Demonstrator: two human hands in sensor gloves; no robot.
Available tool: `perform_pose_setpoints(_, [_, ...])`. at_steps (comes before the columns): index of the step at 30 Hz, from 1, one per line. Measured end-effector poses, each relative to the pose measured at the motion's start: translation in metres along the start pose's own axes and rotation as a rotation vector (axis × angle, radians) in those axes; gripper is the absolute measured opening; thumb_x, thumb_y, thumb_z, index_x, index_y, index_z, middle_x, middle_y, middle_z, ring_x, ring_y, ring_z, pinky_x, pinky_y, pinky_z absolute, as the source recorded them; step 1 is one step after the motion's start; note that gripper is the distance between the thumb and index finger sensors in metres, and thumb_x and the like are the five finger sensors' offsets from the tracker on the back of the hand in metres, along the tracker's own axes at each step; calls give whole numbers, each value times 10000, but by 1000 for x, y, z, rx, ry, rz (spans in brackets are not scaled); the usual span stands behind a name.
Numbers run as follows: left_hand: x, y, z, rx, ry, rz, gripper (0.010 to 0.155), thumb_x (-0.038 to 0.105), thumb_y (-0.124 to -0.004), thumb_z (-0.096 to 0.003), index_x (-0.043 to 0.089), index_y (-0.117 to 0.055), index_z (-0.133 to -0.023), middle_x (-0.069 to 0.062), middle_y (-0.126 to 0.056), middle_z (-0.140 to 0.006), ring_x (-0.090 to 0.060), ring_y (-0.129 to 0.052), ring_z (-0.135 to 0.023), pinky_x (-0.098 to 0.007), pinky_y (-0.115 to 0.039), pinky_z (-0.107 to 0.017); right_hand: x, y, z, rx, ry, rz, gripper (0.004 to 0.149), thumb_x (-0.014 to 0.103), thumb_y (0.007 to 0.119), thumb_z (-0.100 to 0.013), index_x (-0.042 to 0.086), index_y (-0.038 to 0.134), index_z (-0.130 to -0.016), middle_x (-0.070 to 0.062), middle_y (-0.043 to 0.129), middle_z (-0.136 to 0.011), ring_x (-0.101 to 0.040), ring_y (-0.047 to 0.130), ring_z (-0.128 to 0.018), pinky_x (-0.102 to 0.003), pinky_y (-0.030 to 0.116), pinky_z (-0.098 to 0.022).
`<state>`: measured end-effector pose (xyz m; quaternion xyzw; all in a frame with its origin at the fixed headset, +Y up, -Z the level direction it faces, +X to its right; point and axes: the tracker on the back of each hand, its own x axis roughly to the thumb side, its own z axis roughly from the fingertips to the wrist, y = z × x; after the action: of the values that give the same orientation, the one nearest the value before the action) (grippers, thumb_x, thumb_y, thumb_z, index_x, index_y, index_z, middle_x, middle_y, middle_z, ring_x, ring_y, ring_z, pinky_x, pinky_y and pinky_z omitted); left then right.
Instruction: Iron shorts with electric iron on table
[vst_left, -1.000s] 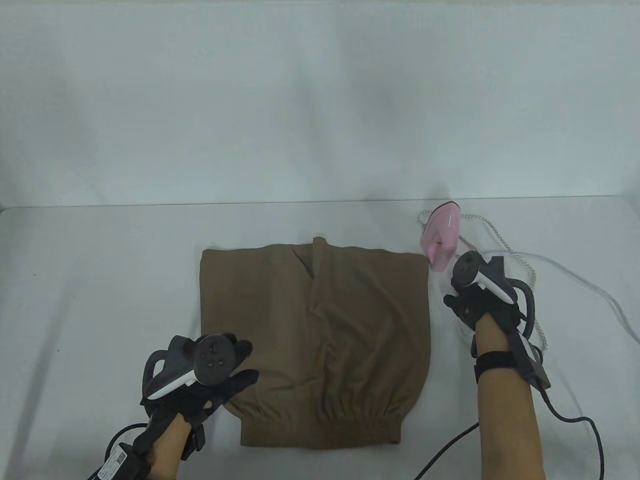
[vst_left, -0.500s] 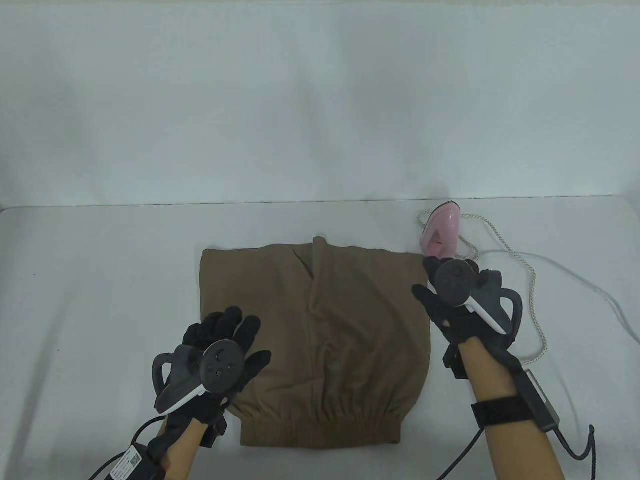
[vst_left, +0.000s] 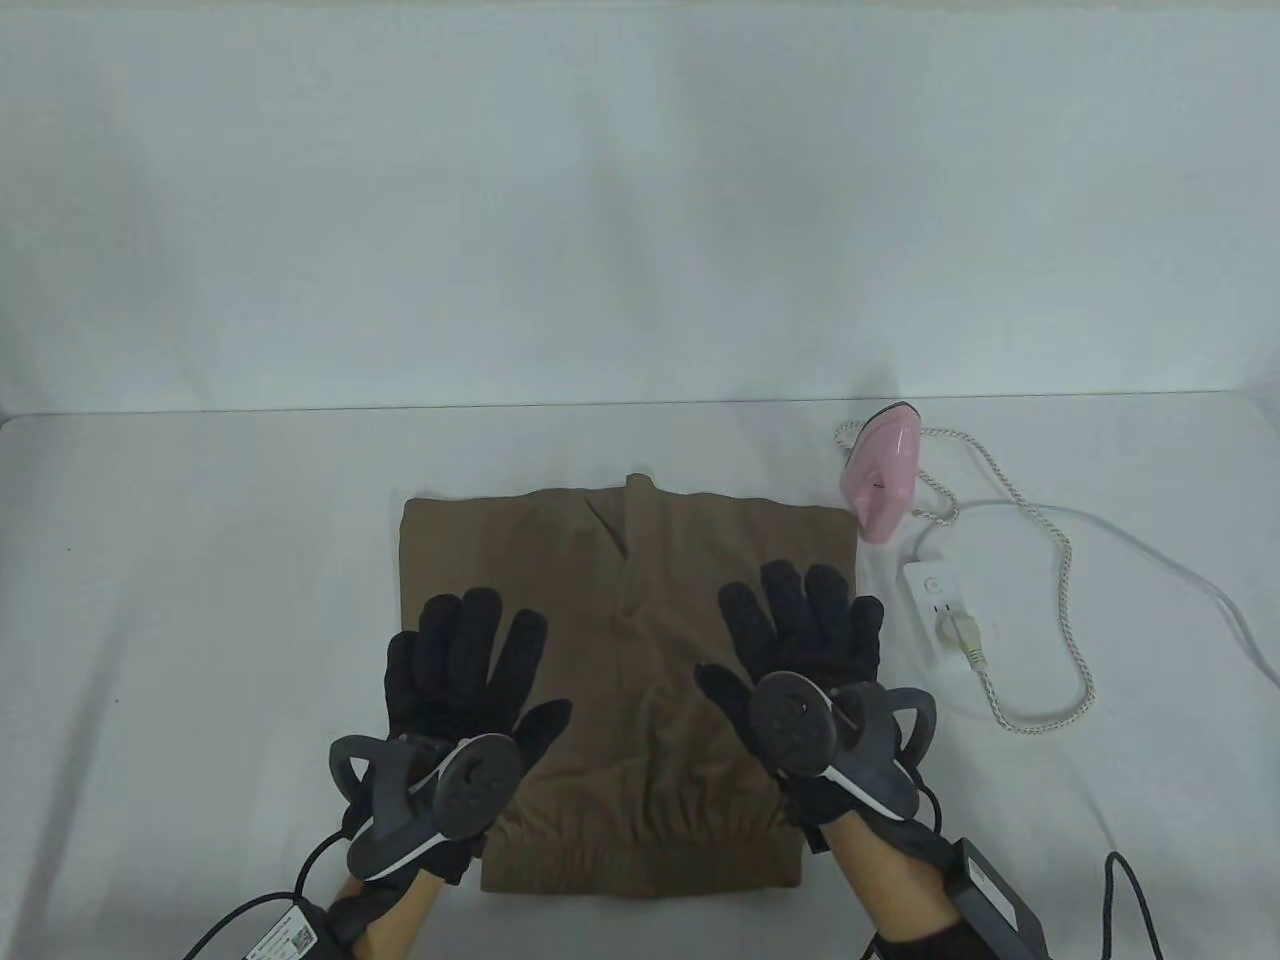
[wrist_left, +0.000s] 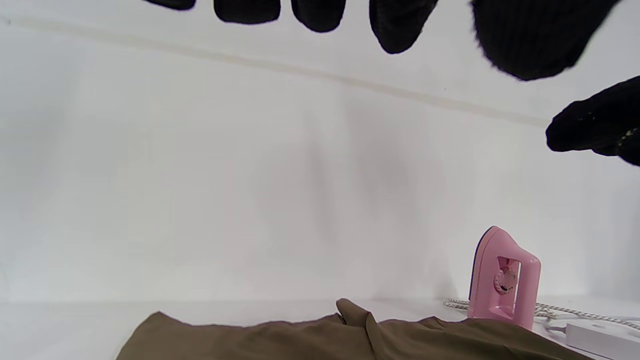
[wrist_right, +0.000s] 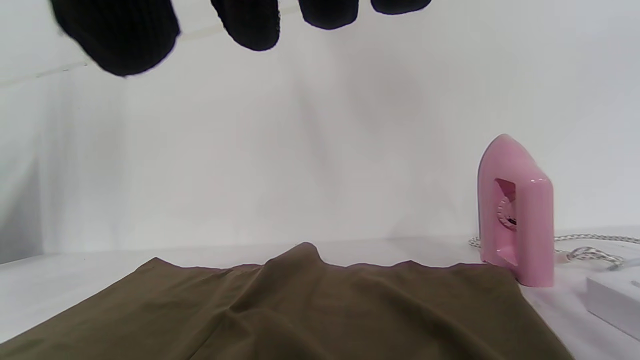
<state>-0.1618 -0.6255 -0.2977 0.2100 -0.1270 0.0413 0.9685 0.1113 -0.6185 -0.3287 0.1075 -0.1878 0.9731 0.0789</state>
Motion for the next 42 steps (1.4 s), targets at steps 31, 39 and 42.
perform_pose_setpoints(31, [10,-14,2,-12,-10,-101,782,642,-696,-494,349,-394,-1153,-93,-192,-1238,-488,-219,-1105,-719,-246,-738,10,43,12,49,-13,158,783,696,716,-458,349,474,-1117,-37,403,-1204,-466,364,-1109,-688,297,-718])
perform_pose_setpoints(39, [12,-14,2,-12,-20,-101,780,643,-697,-493,349,-401,-1151,-92,-201,-1239,-487,-223,-1106,-718,-252,-739,9,43,13,44,-9,158,776,693,718,-459,349,483,-1114,-35,419,-1202,-465,376,-1108,-688,305,-720])
perform_pose_setpoints(42, [11,-14,2,-11,-19,-103,777,642,-697,-493,348,-406,-1151,-92,-204,-1239,-489,-225,-1106,-719,-252,-739,9,43,13,44,-12,159,777,691,719,-458,349,482,-1114,-22,425,-1202,-463,380,-1109,-687,308,-720])
